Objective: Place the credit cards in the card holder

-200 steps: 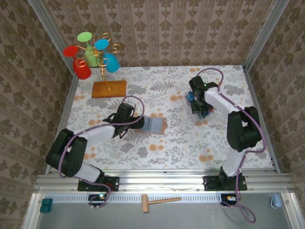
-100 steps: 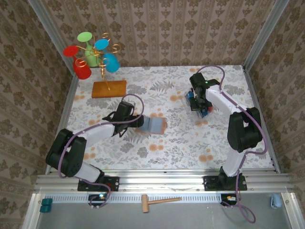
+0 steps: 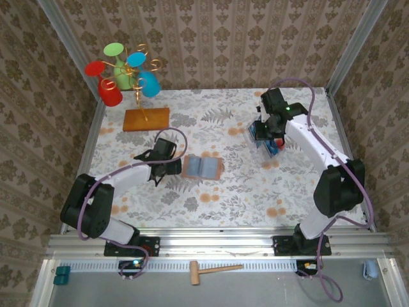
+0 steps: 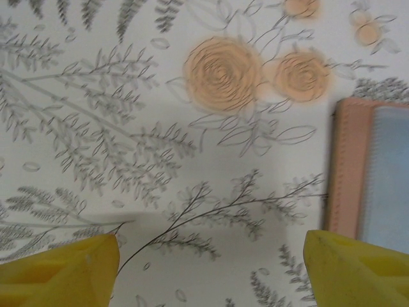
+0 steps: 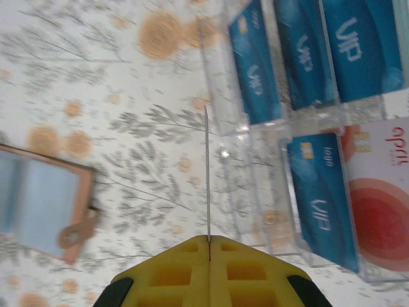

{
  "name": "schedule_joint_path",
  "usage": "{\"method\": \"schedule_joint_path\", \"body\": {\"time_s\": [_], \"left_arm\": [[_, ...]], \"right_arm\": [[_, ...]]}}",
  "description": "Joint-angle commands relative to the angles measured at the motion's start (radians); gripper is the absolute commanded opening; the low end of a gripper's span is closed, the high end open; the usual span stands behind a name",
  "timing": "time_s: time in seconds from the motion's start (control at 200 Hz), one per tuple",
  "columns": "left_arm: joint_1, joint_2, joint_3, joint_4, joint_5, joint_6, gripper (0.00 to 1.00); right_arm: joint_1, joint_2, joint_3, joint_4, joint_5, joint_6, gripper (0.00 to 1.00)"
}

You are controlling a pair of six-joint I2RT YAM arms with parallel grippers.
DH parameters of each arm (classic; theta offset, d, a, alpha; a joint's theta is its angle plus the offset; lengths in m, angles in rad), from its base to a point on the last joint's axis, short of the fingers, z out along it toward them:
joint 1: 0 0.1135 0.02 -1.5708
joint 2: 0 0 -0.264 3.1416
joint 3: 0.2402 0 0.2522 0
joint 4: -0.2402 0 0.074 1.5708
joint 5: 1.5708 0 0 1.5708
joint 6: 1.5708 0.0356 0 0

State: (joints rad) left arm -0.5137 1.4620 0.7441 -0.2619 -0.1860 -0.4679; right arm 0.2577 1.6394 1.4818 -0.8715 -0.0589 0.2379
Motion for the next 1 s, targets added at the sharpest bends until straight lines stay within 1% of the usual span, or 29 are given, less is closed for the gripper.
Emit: {"method": "schedule_joint_path", "body": {"time_s": [0.0,0.18,0.48,0.665,0.715,0.995], "left_arm": [[0.009,0.001,0.024,-0.08,-0.042,-0.03,0.77],[0.005,0.021,0.02,-0.101,-0.045,-0.044,0.77],[-0.04,0.081,0.046,-0.125,-0.062,-0.061,0.77],[-0.067,0.111,0.065,-0.144,-0.077,-0.076,0.77],[-0.075,0.116,0.072,-0.149,-0.08,-0.083,0.77],[-0.142,0.127,0.102,-0.161,-0.091,-0.11,0.77]], "right_arm": [[0.006,-0.068,-0.047,0.078,-0.159,0.077,0.0],[0.042,-0.135,-0.148,0.194,-0.252,0.159,0.0],[0.149,-0.173,-0.251,0.32,-0.271,0.237,0.0],[0.162,-0.169,-0.282,0.329,-0.283,0.244,0.0],[0.162,-0.171,-0.289,0.362,-0.286,0.245,0.0],[0.163,-0.16,-0.335,0.396,-0.298,0.247,0.0]]}}
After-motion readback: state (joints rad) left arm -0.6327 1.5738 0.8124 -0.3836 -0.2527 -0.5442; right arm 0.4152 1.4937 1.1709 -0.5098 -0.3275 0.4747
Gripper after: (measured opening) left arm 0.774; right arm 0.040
